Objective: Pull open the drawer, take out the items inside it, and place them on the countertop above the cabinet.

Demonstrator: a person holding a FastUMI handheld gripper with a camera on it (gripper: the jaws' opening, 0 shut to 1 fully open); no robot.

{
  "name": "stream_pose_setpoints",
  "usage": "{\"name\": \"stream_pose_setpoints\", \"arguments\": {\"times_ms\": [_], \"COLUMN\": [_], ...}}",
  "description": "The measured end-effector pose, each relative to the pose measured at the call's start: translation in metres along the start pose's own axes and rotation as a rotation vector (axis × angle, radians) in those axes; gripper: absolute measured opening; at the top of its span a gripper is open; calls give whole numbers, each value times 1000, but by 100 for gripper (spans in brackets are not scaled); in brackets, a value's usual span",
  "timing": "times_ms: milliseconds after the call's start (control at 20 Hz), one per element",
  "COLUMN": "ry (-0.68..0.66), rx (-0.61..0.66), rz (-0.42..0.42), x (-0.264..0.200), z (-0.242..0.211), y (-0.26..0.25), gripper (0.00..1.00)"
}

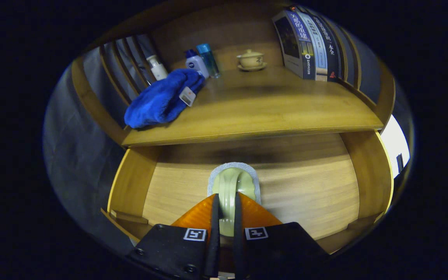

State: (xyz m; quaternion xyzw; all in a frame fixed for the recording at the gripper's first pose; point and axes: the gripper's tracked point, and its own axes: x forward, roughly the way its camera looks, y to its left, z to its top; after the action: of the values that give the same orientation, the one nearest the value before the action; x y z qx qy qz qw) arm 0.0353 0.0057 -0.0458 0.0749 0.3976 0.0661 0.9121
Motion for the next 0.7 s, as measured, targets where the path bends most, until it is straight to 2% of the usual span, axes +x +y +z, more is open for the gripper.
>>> {"name": "stream_pose_setpoints", "arguments": {"times_ms": [150,400,600,700], "ry": [-162,-427,-470,-472], "rx": [-86,-85,-37,-15], "rz": [13,66,77,36], "x": [-22,-76,-84,-67], "z": [28,114,176,200], "y": [9,23,16,-2], "gripper": [23,23,23,23]}}
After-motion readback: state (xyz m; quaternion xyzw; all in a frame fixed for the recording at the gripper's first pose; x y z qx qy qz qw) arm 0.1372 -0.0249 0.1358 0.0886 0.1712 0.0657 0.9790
